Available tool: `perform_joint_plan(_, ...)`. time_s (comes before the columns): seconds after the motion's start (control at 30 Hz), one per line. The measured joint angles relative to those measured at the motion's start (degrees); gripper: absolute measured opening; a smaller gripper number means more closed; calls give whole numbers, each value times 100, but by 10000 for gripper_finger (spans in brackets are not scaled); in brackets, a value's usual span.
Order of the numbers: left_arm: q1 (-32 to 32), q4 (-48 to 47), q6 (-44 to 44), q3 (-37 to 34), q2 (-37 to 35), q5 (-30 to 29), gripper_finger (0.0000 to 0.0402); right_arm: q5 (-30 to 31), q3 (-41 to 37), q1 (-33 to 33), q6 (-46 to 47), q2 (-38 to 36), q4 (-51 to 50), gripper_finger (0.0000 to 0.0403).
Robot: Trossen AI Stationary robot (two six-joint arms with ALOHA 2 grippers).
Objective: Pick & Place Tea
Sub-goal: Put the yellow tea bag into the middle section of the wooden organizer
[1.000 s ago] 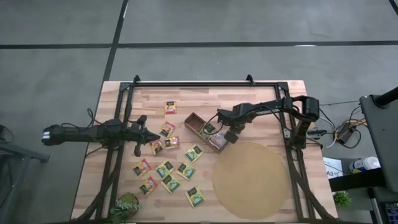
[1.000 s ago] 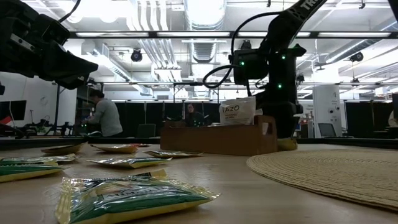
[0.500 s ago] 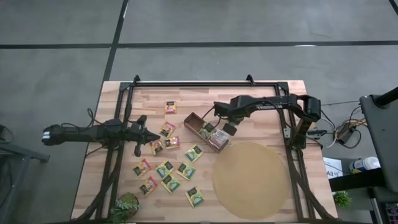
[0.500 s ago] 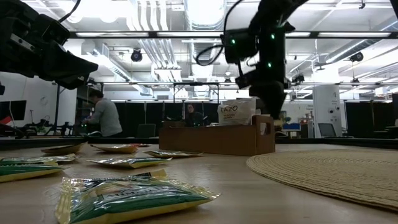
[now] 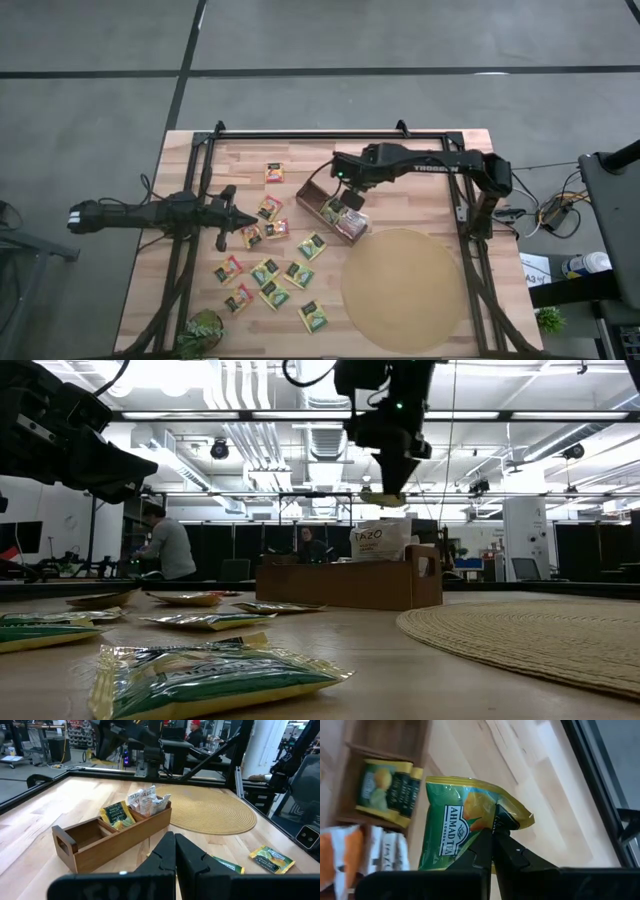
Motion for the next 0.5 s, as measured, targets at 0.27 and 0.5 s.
perform_joint_plan(0.27,1,1,-1,1,1,-1,0,-4,751,261,150,600,-302,8)
perform_joint_plan(0.5,2,1,-1,1,-2,-2,0,-3,1538,478,299,1348,-614,8)
